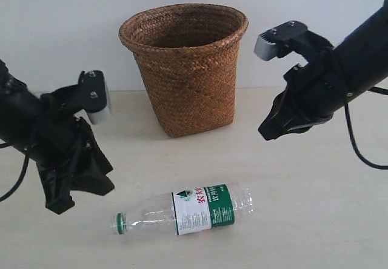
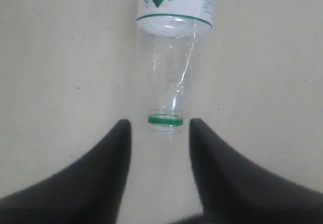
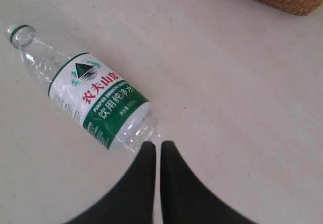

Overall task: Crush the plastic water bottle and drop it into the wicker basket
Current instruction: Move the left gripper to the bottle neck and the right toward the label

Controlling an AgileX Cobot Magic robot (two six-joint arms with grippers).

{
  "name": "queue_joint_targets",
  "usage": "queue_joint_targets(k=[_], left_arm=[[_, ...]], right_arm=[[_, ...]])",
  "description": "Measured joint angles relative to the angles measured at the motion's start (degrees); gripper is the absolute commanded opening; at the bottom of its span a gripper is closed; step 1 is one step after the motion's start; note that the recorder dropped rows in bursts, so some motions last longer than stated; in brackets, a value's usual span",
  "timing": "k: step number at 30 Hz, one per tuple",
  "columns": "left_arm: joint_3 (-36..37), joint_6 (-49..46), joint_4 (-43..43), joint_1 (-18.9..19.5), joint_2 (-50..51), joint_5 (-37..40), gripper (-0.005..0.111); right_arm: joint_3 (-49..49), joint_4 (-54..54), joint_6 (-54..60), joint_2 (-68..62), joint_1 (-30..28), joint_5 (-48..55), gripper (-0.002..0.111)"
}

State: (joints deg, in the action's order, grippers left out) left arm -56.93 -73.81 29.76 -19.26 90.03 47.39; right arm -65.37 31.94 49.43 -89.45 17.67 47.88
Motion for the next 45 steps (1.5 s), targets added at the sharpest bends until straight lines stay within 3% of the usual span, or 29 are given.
queue_joint_targets(k=[2,4,16,33,38,43,45], left_arm=[[0.0,0.0,-1.6,-1.3,1.2,-0.3,0.067],[0.0,0.0,-2.3,-2.0,2.4,-1.2,0.072],[-0.1,-1.6,-7.0,-4.1,9.3,-6.6,0.071],[-0.1,-6.3,-7.0,-4.5,17.4,-14.1,0.071],[-0.1,-8.2,-3.6,-4.5,19.3,-16.4,0.071],[-0.2,-11.3,-0.9,-4.5,20.9,-17.0,0.063],[-0.3,-11.4,0.0,-4.5,21.3,-17.0,0.044]], right_arm=[[-0.4,0.1,0.0,-1.1,1.2,0.0,0.000],[-0.6,0.1,0.0,-2.0,2.2,0.0,0.000],[-0.7,1.0,0.0,-5.3,4.2,-0.1,0.000],[-0.8,1.6,0.0,-8.1,4.2,-0.7,0.000],[-0.8,1.6,0.0,-8.1,4.2,-0.7,0.000],[-0.8,1.6,0.0,-8.1,4.2,-0.7,0.000],[-0.8,1.6,0.0,-8.1,4.2,-0.7,0.000]])
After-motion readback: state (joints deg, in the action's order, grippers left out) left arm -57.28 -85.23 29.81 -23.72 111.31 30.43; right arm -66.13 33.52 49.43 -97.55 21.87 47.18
